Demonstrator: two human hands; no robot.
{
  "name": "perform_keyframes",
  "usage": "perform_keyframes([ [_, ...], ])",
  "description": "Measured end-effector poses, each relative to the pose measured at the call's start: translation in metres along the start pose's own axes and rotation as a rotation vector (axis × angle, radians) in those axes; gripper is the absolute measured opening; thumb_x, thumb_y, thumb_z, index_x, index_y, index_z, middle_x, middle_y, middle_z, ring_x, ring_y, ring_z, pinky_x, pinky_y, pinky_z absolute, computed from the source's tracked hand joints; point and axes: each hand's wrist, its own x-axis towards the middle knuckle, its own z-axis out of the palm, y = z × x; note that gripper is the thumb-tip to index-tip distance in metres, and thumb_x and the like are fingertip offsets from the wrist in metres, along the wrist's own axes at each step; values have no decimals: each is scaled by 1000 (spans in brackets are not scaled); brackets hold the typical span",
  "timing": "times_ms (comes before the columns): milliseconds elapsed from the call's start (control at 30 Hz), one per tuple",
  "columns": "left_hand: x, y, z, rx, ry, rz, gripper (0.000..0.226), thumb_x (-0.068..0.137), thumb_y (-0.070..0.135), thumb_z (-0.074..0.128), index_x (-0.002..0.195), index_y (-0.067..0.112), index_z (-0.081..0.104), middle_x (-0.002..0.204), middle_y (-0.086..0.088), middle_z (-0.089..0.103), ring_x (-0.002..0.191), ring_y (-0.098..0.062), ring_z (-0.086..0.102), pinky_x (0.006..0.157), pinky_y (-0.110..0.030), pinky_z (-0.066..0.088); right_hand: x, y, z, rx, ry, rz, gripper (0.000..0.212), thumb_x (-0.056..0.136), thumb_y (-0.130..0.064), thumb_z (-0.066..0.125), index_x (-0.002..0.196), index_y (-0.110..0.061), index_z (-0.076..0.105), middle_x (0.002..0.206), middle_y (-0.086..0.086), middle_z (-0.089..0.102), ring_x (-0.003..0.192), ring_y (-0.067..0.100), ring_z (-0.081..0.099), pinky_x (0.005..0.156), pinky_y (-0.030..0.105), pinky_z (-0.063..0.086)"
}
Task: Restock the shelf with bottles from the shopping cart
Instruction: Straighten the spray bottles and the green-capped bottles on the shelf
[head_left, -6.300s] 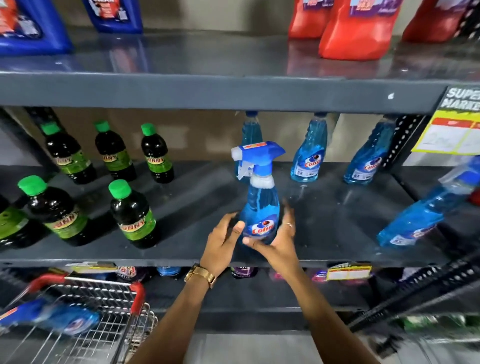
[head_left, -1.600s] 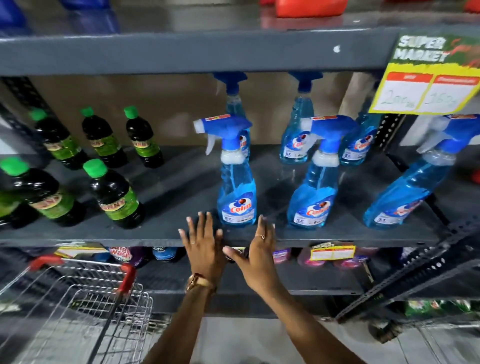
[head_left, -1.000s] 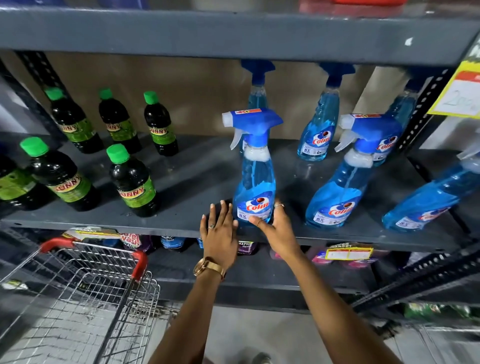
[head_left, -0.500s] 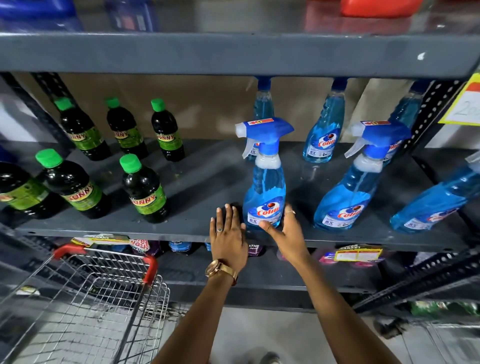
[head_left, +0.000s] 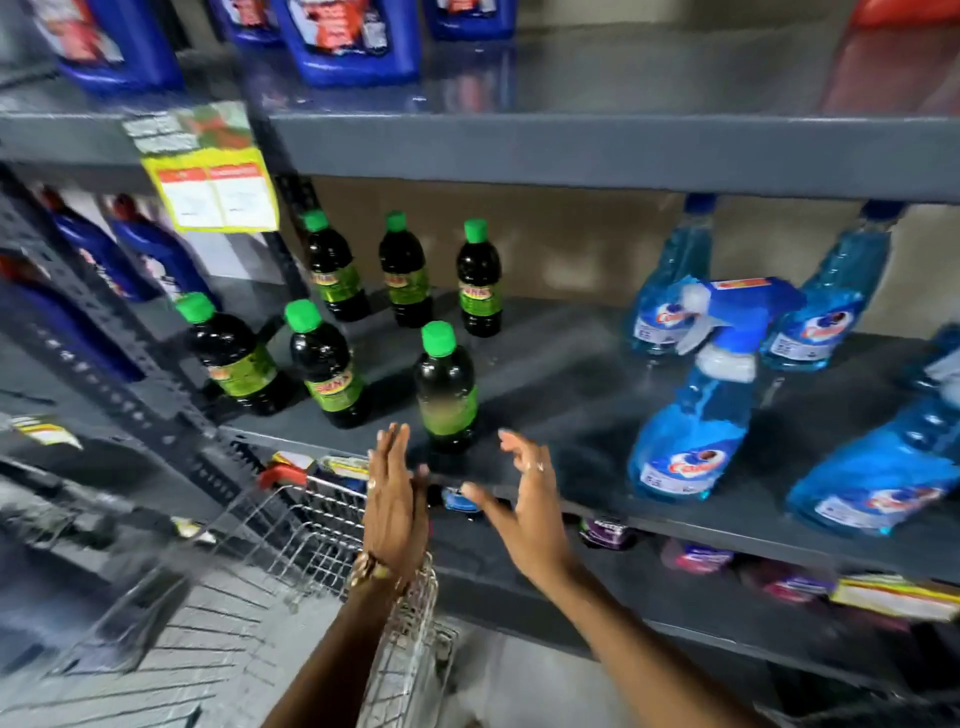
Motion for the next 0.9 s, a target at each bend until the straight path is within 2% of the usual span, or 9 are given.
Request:
perform_keyframes([
  [67,23,-16,-4,76,-101,-8,55,95,26,32,145,4,27,155,-14,30,147,-30,18,122,-48,14,35,-4,14,23,26,76,79,74,-27,81,138,-10,38,132,8,47,126,19,43,108,31,34],
  [133,42,-29,-4,169,-163,14,54,96,25,31,145,3,27,155,-15,29,148,-31,16,123,-45,9,64,-4,21,61,-2,143,84,71,-19,84,139,-8,36,137,9,46,129,20,42,110,34,33],
  [233,55,-38,2,316,-222,62,49,101,22,31,147,7,22,157,-12,25,149,-27,13,123,-40,3,85,3,31,125,-97,196,72,73,-9,81,133,-11,43,132,11,56,124,24,52,108,41,41],
  [300,58,-39,3,331,-213,71,49,101,22,29,147,8,22,157,-11,25,148,-26,14,123,-38,4,87,7,37,134,-97,199,63,75,-7,79,129,-12,48,128,11,60,120,25,56,106,45,43],
  [433,57,-37,0,296,-197,85,54,94,24,22,144,6,29,154,-13,31,147,-27,20,122,-38,11,82,8,47,147,-93,156,54,77,-4,76,122,-18,50,124,10,61,119,25,57,105,44,45],
  [633,54,-39,1,293,-193,93,56,95,28,18,147,9,22,158,-9,23,149,-23,12,124,-36,5,77,8,49,137,-83,144,58,81,-5,72,133,-7,45,130,13,58,121,23,55,106,42,44],
  [833,56,-44,2,312,-206,112,50,101,26,23,148,11,20,159,-5,19,149,-20,9,124,-35,3,76,6,51,125,-102,158,58,84,-8,70,134,-13,43,129,7,58,118,11,55,100,26,42],
  [900,55,-47,2,319,-204,121,50,101,27,24,148,13,21,159,-4,20,149,-18,10,123,-34,2,73,4,52,137,-104,177,58,85,-7,69,136,-12,42,130,6,58,119,10,55,102,27,43],
])
